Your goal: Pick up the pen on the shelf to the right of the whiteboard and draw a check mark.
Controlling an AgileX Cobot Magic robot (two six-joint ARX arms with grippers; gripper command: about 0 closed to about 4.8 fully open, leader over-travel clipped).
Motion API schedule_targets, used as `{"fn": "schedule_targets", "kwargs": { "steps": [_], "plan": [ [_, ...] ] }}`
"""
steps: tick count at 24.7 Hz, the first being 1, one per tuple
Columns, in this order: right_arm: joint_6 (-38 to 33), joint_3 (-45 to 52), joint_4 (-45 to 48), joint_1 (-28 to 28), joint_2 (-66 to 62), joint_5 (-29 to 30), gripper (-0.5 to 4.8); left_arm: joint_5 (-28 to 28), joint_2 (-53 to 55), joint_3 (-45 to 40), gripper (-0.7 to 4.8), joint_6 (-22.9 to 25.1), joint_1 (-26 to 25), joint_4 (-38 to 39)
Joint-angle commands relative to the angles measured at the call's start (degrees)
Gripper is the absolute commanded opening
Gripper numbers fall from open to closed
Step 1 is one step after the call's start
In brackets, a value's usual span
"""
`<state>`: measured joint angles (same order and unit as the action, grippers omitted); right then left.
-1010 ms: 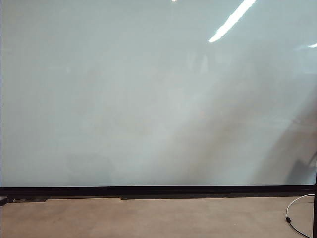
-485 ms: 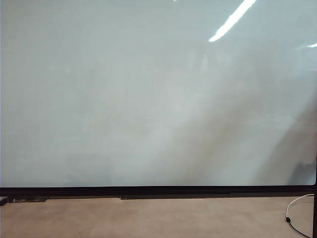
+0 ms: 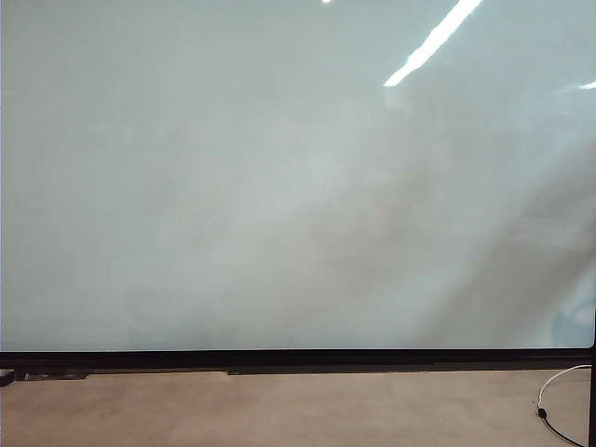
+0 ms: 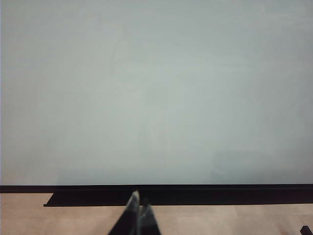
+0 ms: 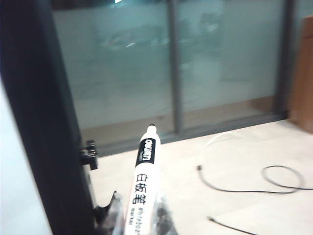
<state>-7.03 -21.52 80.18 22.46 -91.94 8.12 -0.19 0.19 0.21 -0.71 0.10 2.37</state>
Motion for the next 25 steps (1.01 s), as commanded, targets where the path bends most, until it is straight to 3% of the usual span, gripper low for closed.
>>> {"fn": "schedule_targets", "kwargs": {
  "steps": [1, 3, 7, 10, 16, 19, 25],
  "plan": [
    [0.0, 4.6, 0.6, -2.9, 5.2, -5.7, -0.07, 0.0, 0.0, 0.2, -0.04, 0.3, 0.0, -0.7],
    [0.0, 9.9, 0.6, -7.1, 10.2, -9.2, -0.07, 0.0, 0.0, 0.2, -0.04, 0.3, 0.0, -0.7],
    [1.3, 15.6, 0.6, -15.6, 15.3, -9.8, -0.07, 0.0, 0.0, 0.2, -0.04, 0.3, 0.0, -0.7],
    [1.3, 17.0, 0.6, -25.4, 17.4, -9.7, -0.07, 0.0, 0.0, 0.2, -0.05, 0.3, 0.0, -0.7],
    [0.5, 16.2, 0.5, -37.7, 17.4, -9.6, -0.07, 0.0, 0.0, 0.2, -0.04, 0.3, 0.0, -0.7],
    [-3.9, 12.4, -4.6, -42.3, 17.3, -6.6, -0.07, 0.0, 0.0, 0.2, -0.04, 0.3, 0.0, -0.7],
    [-5.0, 5.5, -14.8, -45.2, 17.2, -1.6, -0.07, 0.0, 0.0, 0.2, -0.04, 0.3, 0.0, -0.7]
  ]
}}
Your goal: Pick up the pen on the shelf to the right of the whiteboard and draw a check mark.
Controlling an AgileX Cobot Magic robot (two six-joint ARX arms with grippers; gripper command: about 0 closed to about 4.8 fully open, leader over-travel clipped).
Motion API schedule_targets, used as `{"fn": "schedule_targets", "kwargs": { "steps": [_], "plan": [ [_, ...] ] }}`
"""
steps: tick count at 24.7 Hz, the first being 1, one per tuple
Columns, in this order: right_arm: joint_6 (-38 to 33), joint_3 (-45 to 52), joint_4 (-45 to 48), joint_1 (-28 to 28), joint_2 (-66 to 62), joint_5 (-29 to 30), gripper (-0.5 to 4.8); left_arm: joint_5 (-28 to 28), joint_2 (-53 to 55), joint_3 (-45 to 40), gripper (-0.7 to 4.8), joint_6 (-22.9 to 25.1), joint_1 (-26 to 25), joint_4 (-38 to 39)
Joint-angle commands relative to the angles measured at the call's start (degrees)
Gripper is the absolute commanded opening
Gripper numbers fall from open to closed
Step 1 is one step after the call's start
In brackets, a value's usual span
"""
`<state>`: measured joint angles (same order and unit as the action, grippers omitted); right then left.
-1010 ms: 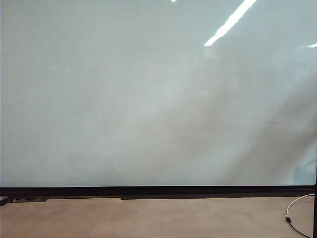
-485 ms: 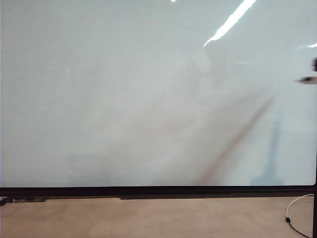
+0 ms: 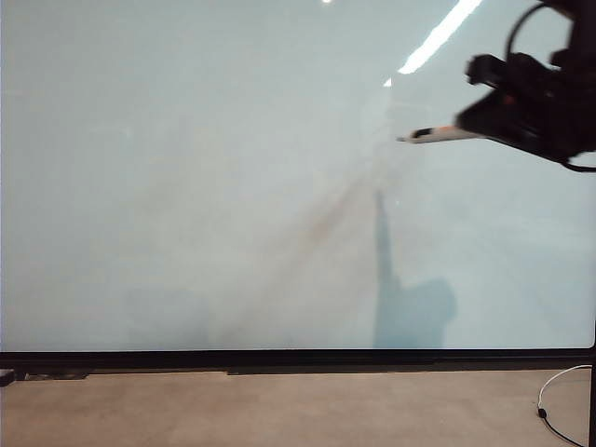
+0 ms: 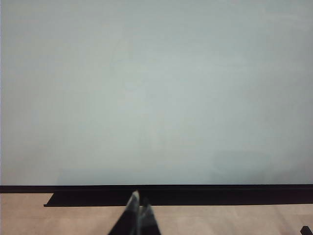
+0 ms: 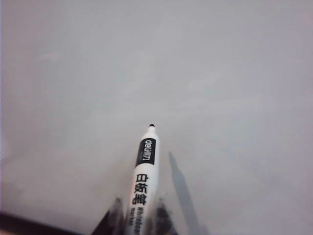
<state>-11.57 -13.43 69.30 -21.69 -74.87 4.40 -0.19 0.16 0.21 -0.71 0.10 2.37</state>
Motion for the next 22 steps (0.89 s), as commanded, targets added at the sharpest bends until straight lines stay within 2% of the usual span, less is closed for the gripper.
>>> {"fn": "schedule_targets", "kwargs": {
  "steps": [1, 5, 8, 12, 14, 22],
  "plan": [
    [-0.5, -3.4, -5.0, -1.6, 0.2, 2.6, -0.07, 0.0, 0.0, 0.2, -0.05, 0.3, 0.0, -0.7],
    [-2.0, -6.3, -7.4, -2.1, -2.1, 7.8, -0.07, 0.0, 0.0, 0.2, -0.04, 0.3, 0.0, -0.7],
    [-2.5, -8.3, -7.4, -3.4, -6.1, 8.2, -0.07, 0.0, 0.0, 0.2, -0.04, 0.3, 0.0, -0.7],
    [-3.5, -11.2, -6.6, -3.4, -10.5, 11.9, -0.07, 0.0, 0.0, 0.2, -0.05, 0.3, 0.0, -0.7],
    [-3.7, -12.6, -4.3, -3.5, -12.8, 12.3, -0.07, 0.0, 0.0, 0.2, -0.04, 0.3, 0.0, -0.7],
    [-3.8, -16.8, -6.3, -3.5, -14.6, 12.1, -0.07, 0.0, 0.0, 0.2, -0.05, 0.3, 0.0, -0.7]
  ]
}}
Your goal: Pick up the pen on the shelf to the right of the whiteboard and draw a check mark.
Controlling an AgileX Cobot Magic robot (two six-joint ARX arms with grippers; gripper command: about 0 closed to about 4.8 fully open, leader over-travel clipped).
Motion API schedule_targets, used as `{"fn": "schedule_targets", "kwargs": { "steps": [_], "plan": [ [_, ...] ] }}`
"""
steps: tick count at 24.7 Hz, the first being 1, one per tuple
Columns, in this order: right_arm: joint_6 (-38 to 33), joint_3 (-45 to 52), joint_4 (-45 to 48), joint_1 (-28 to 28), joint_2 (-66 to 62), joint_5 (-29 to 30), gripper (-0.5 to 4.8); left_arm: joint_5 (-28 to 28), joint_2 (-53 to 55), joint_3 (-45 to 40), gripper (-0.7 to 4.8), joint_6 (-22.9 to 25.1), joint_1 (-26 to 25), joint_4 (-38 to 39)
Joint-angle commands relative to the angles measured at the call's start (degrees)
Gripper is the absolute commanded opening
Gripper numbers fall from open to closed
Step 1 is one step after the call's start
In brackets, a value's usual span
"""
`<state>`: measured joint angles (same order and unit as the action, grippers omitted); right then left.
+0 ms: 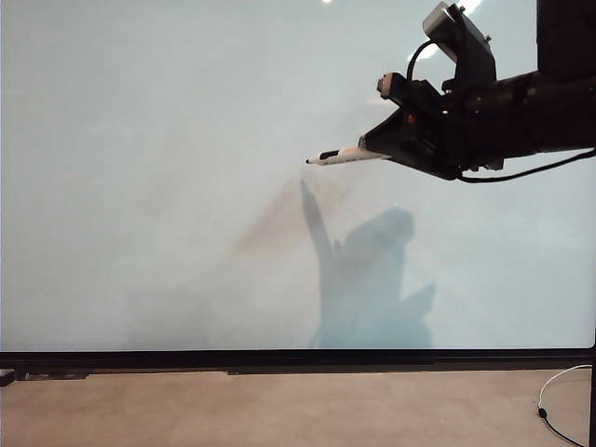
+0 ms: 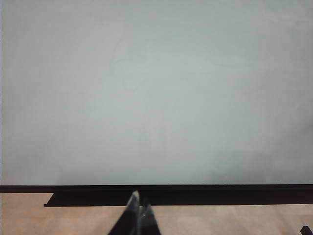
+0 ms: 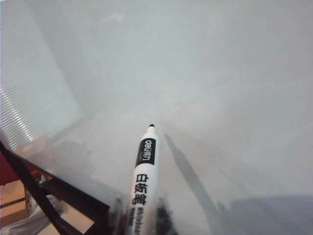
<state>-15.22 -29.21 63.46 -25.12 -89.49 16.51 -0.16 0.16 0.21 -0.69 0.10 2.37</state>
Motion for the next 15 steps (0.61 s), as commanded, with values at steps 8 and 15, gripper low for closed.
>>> {"fn": "schedule_targets", "kwargs": {
  "steps": [8, 15],
  "plan": [
    [-0.2, -1.0, -0.4, 0.0, -0.2, -3.3, -0.07, 0.0, 0.0, 0.2, -0.04, 0.2, 0.0, -0.7],
    [-0.2, -1.0, -0.7, 0.0, -0.2, -5.1, -0.07, 0.0, 0.0, 0.2, -0.04, 0.2, 0.0, -0.7]
  ]
}}
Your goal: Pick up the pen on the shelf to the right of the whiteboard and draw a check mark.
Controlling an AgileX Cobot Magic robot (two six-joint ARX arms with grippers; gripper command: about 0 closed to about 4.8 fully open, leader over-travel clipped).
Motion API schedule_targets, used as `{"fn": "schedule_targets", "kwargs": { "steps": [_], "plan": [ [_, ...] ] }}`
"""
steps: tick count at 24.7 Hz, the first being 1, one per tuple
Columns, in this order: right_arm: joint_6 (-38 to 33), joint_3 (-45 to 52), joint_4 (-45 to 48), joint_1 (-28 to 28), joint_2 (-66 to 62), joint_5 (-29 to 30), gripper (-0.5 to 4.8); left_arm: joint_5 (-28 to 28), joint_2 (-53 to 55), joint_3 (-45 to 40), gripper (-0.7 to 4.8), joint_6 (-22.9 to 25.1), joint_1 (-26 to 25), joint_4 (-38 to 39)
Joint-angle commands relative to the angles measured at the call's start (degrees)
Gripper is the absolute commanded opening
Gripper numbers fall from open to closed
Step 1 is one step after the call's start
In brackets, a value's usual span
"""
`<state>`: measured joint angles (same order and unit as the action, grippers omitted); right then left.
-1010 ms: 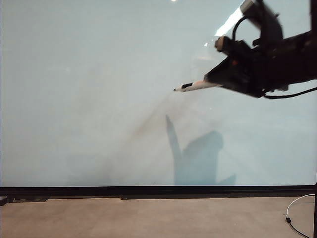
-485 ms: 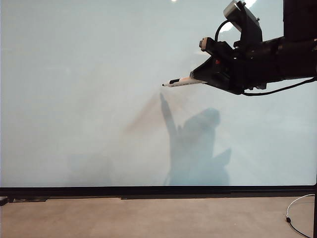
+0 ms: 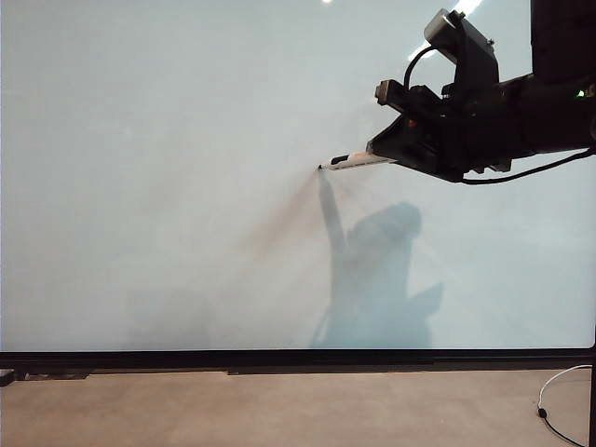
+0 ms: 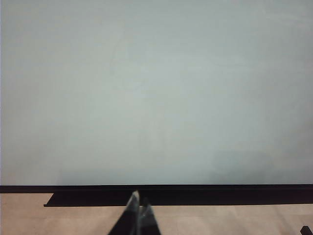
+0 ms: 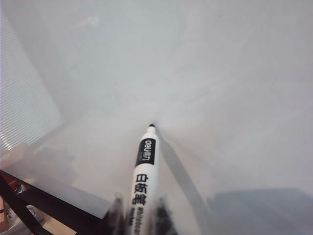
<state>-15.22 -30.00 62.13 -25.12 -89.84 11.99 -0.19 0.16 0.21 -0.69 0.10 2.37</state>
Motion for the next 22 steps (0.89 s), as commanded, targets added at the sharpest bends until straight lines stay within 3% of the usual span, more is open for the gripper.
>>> {"fn": "schedule_targets", "kwargs": {
  "steps": [1, 22],
  "plan": [
    [-0.2, -0.2, 0.5, 0.0, 0.2, -0.8, -0.07, 0.0, 0.0, 0.2, -0.04, 0.2, 0.0, -0.7],
    [0.3, 0.2, -3.1, 0.0, 0.2, -4.5, -0.07, 0.0, 0.0, 0.2, -0.04, 0.2, 0.0, -0.7]
  ]
}}
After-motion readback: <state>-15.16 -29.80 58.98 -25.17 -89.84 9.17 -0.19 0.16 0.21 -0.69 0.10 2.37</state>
